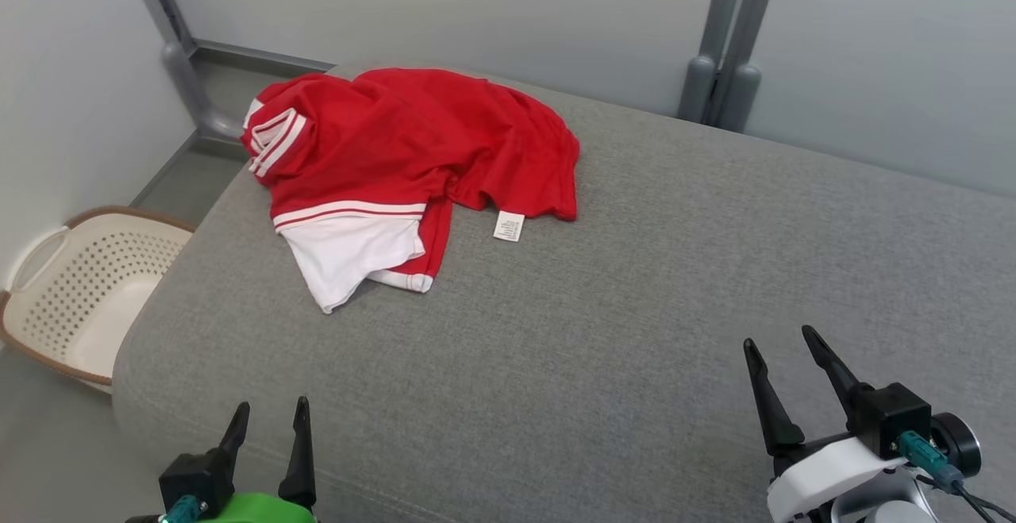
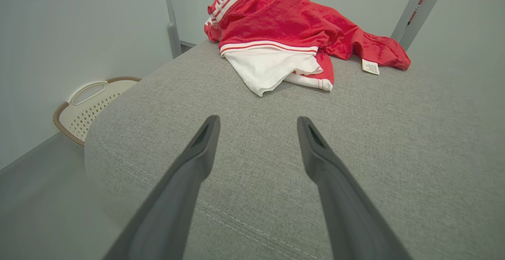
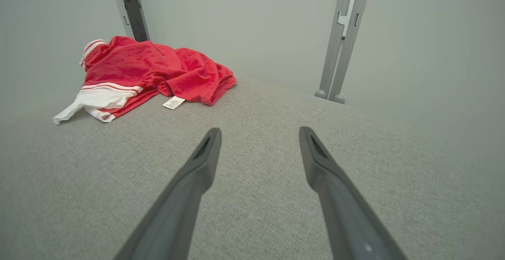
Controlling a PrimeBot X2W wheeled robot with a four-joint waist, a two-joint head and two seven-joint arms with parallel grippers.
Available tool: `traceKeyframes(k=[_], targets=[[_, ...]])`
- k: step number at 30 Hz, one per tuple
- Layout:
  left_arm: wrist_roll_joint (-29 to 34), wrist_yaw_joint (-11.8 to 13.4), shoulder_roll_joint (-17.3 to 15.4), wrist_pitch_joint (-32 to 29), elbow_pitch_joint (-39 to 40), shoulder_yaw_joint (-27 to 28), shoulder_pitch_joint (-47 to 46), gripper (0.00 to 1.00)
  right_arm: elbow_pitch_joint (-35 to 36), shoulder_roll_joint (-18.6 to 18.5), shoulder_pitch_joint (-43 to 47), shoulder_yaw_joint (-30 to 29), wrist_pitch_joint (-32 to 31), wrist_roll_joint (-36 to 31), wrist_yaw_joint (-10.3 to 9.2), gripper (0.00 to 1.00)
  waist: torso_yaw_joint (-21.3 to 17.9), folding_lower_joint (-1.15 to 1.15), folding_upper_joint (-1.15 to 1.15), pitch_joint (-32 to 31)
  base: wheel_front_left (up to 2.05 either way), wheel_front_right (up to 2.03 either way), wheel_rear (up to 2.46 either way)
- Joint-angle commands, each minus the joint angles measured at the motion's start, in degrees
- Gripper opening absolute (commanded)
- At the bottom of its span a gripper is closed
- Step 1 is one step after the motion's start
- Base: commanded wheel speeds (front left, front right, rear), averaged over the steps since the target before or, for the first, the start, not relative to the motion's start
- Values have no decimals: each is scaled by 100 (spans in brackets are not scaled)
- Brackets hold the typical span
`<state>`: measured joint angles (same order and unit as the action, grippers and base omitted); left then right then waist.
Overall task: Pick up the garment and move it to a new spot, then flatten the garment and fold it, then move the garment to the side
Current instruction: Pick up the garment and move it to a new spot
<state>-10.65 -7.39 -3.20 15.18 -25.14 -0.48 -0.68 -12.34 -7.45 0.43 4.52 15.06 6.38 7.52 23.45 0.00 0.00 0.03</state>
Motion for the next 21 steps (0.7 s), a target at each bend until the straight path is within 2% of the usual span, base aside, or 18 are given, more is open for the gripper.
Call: traceKeyframes(k=[1, 6, 9, 15, 21], targets=[[-71, -11, 7, -4, -32, 15, -164, 100, -8, -73, -90, 61, 18, 30, -6, 100, 219, 0, 0, 192, 0, 0, 0], [-252, -13, 24, -3, -256, -165, -764, 100, 60, -332, -335, 218, 18, 82, -7, 100, -171, 0, 0, 772, 0, 0, 0], [-317, -13, 8, -4, -524, -311, -1454, 100, 175, -574, -620, 287, 18, 107, -7, 100, -478, 0, 0, 1391, 0, 0, 0], [-359, -14, -276, -336, -1140, -538, -3119, 100, 435, -1008, -1221, 456, 18, 184, -7, 100, -1020, 0, 0, 2584, 0, 0, 0], [-584, -14, -538, -681, -1797, -782, -4402, 100, 599, -1206, -1489, 523, 18, 254, -7, 100, -1405, 0, 0, 3246, 0, 0, 0]])
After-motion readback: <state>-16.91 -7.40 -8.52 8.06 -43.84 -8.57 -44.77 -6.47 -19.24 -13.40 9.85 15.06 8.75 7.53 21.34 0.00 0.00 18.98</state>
